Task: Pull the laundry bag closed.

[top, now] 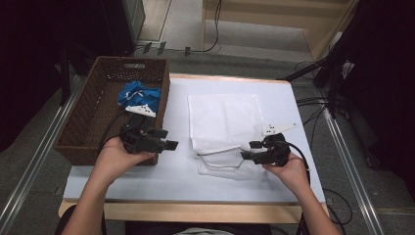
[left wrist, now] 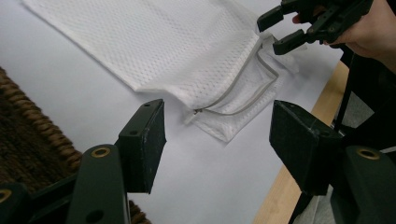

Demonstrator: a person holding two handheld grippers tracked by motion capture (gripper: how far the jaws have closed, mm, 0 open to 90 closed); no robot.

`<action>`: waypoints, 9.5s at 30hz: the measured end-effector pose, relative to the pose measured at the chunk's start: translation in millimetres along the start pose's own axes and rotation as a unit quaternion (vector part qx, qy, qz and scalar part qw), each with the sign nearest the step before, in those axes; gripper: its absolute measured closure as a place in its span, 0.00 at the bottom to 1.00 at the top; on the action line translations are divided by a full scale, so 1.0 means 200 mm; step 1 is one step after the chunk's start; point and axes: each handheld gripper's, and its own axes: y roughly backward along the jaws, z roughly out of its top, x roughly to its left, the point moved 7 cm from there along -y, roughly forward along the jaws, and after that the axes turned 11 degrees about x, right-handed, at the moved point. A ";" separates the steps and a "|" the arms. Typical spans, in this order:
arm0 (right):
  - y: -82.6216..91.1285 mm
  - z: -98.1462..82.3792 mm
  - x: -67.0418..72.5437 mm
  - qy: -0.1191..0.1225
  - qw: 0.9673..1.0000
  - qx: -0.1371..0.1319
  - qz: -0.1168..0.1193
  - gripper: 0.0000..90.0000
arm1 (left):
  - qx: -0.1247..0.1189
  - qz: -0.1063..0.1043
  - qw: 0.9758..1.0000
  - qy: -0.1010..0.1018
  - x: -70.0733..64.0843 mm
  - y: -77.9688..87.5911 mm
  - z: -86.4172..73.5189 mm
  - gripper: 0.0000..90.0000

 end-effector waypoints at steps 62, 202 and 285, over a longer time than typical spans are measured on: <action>-0.04 0.08 0.05 0.019 1.000 0.000 0.015 0.44 | -0.021 0.111 0.991 0.071 0.78 0.20 0.19 0.31; 0.00 0.01 0.03 0.004 1.000 -0.010 0.005 0.46 | 0.014 0.109 0.990 0.087 0.81 0.34 0.28 0.60; -0.15 0.07 -0.01 0.021 0.997 0.029 -0.072 0.87 | 0.031 -0.037 0.997 -0.067 -0.20 -0.05 0.25 0.59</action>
